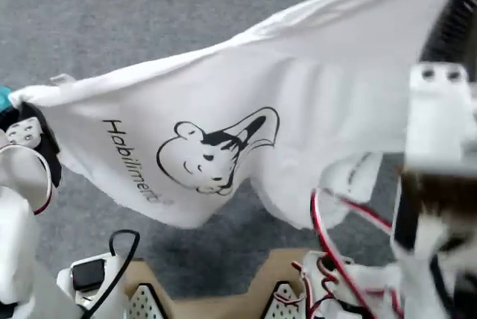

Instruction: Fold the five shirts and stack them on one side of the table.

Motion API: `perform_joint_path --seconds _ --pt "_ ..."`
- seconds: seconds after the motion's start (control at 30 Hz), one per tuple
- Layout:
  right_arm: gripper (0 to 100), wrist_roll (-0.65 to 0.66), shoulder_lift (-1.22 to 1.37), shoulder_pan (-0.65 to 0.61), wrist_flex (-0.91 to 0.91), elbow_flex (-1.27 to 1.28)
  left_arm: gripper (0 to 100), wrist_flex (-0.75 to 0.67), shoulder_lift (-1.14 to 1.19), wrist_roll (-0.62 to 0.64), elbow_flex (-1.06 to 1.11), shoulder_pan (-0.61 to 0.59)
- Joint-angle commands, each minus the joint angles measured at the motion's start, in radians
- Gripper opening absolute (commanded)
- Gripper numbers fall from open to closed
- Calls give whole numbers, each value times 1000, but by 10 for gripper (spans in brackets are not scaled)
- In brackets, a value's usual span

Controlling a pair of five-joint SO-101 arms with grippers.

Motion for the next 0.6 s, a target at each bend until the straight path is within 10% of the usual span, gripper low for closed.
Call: perform_joint_path --seconds 0.0,0.23,0.57 --pt "5 -5 2 -36 -80 143 19 -28 -35 5 43 -3" --pt "5 -5 25 -105 -176 530 19 -86 -53 5 129 -3" --pt "5 -14 312 -171 -187 687 19 -727 -53 0 763 -3"
